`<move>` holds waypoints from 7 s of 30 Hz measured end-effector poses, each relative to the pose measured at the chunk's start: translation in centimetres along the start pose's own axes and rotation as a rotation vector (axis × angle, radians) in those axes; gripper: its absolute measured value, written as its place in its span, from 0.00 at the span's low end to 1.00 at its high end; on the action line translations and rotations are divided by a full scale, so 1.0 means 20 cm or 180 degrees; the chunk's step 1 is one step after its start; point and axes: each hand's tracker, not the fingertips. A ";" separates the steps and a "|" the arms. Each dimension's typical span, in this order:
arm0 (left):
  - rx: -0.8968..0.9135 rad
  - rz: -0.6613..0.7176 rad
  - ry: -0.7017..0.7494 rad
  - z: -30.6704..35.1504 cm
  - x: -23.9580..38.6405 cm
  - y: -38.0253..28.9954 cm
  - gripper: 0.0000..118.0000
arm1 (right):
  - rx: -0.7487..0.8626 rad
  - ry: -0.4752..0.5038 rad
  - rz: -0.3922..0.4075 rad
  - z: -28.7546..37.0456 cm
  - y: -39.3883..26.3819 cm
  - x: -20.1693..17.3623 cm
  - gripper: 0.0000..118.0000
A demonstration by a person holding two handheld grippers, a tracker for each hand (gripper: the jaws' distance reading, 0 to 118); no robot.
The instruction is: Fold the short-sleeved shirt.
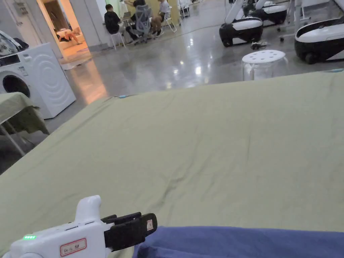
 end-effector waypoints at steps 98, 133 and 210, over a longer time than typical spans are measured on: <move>-0.0974 0.1210 -0.1291 -0.91 0.15 -0.17 0.11 | -0.0423 0.0157 -0.0127 0.03 -0.13 -0.02 0.00; -0.0772 -0.0550 -0.1152 -0.89 1.16 -0.01 0.43 | -0.0330 0.0096 -0.0369 0.05 -0.17 0.14 0.00; -0.0559 -0.0969 0.3040 0.02 -0.43 0.52 0.58 | -0.0614 0.0462 0.0353 -0.32 0.12 -0.21 0.00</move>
